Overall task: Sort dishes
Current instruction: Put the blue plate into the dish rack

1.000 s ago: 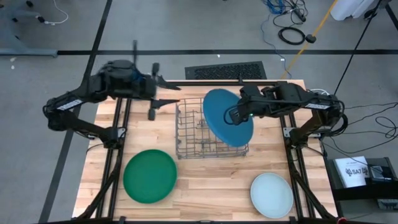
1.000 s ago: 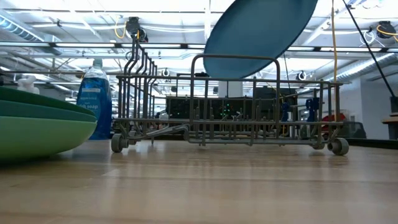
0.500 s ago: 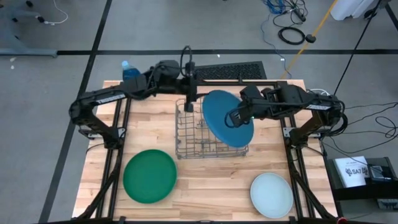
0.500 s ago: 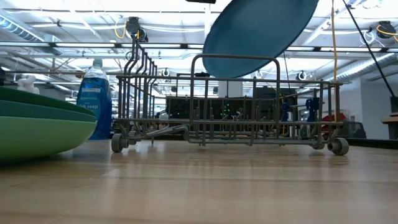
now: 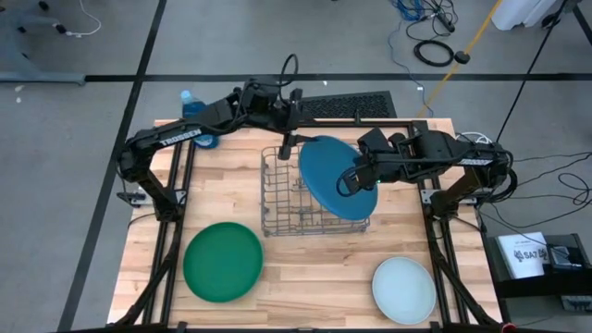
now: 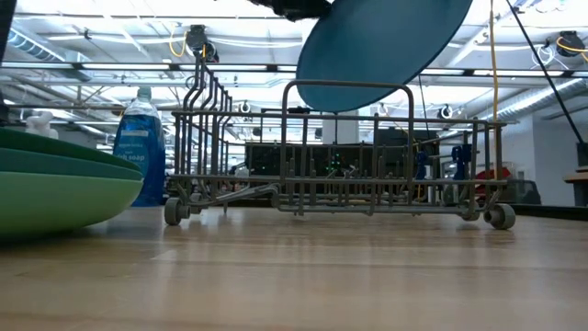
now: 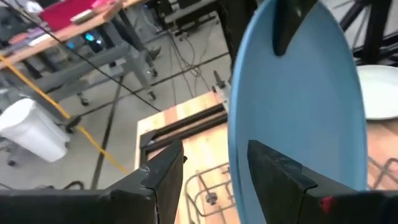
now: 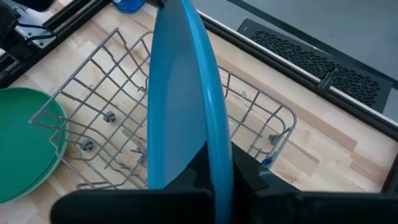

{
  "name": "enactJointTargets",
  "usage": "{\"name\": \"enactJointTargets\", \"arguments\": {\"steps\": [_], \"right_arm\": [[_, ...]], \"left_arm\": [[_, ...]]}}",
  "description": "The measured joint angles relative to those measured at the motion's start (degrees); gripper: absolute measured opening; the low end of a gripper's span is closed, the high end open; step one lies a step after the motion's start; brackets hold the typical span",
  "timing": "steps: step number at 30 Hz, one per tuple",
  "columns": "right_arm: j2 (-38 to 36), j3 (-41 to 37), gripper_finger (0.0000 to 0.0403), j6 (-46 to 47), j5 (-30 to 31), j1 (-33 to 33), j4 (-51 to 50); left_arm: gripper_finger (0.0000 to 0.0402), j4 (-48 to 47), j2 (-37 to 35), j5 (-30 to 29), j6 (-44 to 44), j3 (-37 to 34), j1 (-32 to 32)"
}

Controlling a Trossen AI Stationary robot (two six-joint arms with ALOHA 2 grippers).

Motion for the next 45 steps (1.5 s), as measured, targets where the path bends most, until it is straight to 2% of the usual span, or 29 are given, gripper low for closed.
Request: {"name": "enactJointTargets", "arguments": {"steps": [3, 7, 13, 16, 21, 24, 29, 34, 40, 45], "right_arm": [[0.0, 0.0, 0.0006, -0.6, 0.0, 0.0, 0.0], [0.0, 0.0, 0.0006, -1.7, 0.1, -0.2, 0.0], [0.0, 0.0, 0.0006, -2.1, 1.0, -0.2, 0.0], [0.0, 0.0, 0.0006, -2.2, 1.1, -0.2, -0.2], [0.0, 0.0, 0.0006, -2.3, 2.6, 0.0, -0.5], [-0.1, 0.0, 0.0014, -2.9, 1.9, 0.1, -0.8], [0.0, 0.0, 0.0063, -5.4, 0.3, 0.3, 0.3], [-0.1, 0.0, 0.0138, -7.3, 0.0, 1.4, 2.0], [-1.4, 0.0, 0.0237, -12.8, -1.2, 3.8, 7.1], [-3.5, 0.0, 0.0286, -19.0, -3.5, 5.3, 12.0]], "left_arm": [[0.0180, 0.5, 0.0, 2.4, -0.1, 0.0, 0.0], [0.0180, 0.5, 1.1, -0.2, -0.1, 0.1, -0.1], [0.0173, 1.0, 2.9, -0.4, 0.0, 0.0, -0.3], [0.0138, 2.3, 4.2, -0.6, 0.0, 0.0, -0.6], [0.0025, 5.7, 4.7, -0.4, 1.3, 0.0, -0.6], [0.0011, 6.1, 4.9, 1.2, 2.6, 0.0, -0.5], [0.0005, 7.1, 4.9, 4.3, 6.3, 0.0, -0.4], [0.0003, 9.1, 5.3, 7.4, 8.1, 0.0, -0.6], [0.0003, 11.2, 7.4, 15.8, 8.0, 0.0, -0.1], [0.0002, 16.7, 10.2, 22.9, 7.5, 0.0, 0.5]]}}
